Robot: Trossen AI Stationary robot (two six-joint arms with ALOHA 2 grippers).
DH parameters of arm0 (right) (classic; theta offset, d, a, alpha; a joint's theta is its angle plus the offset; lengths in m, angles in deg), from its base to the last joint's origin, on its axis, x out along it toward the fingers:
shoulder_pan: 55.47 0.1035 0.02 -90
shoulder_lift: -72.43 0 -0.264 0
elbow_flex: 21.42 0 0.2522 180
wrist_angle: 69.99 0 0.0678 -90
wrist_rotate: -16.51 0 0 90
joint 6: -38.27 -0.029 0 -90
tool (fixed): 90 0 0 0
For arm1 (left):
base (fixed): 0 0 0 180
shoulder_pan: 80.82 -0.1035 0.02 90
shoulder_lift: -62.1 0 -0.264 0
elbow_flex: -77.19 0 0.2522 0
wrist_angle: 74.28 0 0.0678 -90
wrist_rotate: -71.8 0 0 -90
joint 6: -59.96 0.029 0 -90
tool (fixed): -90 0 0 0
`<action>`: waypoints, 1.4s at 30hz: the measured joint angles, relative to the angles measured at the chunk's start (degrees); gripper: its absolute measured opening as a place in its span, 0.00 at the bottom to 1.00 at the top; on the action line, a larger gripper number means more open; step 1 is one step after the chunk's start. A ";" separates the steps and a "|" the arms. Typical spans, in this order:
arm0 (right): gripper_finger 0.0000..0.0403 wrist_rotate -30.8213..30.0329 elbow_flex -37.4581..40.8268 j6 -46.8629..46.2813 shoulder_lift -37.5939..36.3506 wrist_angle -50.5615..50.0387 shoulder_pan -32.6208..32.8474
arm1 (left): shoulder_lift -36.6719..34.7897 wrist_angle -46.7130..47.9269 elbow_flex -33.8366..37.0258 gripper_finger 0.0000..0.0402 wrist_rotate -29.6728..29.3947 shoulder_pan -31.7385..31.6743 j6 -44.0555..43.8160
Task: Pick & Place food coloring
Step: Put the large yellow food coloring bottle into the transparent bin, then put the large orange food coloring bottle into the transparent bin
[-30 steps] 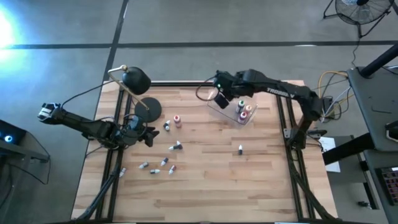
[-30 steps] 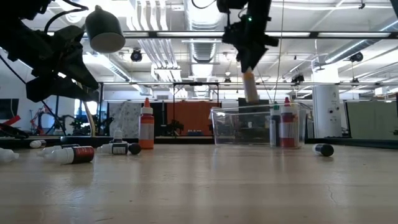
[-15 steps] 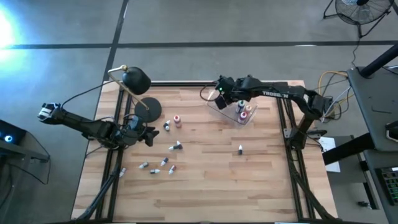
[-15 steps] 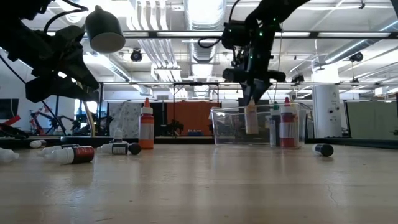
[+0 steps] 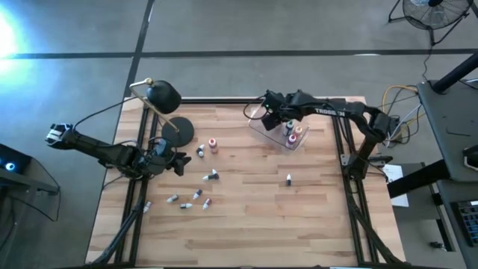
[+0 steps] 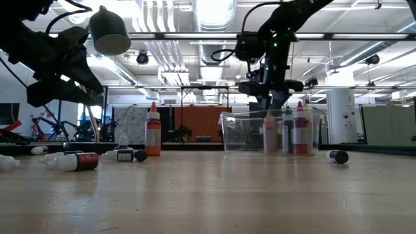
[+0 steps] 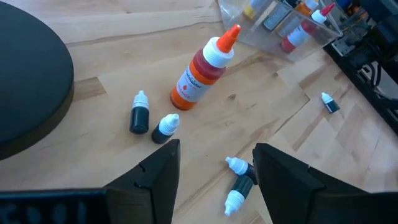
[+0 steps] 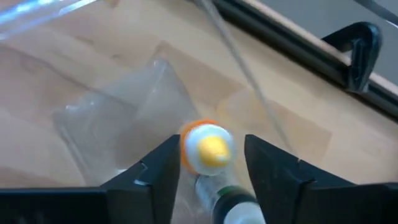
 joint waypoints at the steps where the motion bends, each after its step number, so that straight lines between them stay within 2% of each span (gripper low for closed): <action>1: 0.44 0.03 0.24 0.02 0.00 0.01 0.04 | 0.02 0.00 0.00 0.44 -0.01 0.02 0.00; 8: 0.50 -0.10 0.23 1.26 -0.30 -0.61 -0.12 | 0.00 0.00 0.00 0.44 0.00 0.01 0.00; 16: 0.51 -2.88 -9.22 11.52 -3.90 -1.12 0.58 | 0.00 -0.02 0.00 0.44 0.00 0.00 -0.25; 18: 0.51 1.08 -12.09 16.51 -5.46 6.49 2.48 | 0.00 -0.02 0.00 0.44 0.02 0.00 -0.57; 21: 0.51 13.48 -14.27 28.02 -4.76 19.99 6.86 | -0.01 -0.02 0.00 0.44 0.02 0.02 -0.30; 24: 0.51 15.47 -16.54 32.10 0.46 23.94 11.26 | 0.00 -0.02 0.00 0.44 0.01 0.00 -0.09; 27: 0.51 14.05 -20.72 32.18 5.90 22.10 14.12 | -0.01 -0.36 0.00 0.44 -0.19 0.00 0.32; 32: 0.51 4.29 -29.14 31.92 8.14 9.53 17.24 | 0.36 -5.47 0.00 0.44 -0.43 -1.15 12.00; 35: 0.51 1.85 -31.55 29.35 7.75 -0.26 18.02 | 1.74 -11.41 0.00 0.44 0.31 -4.47 22.72; 39: 0.51 -2.45 -31.28 25.06 2.81 -9.52 18.07 | 5.65 -19.08 0.00 0.44 6.11 -12.19 37.92; 42: 0.50 -5.40 -27.47 22.43 -1.57 -11.90 18.85 | 8.77 -21.10 0.00 0.44 10.48 -17.29 44.47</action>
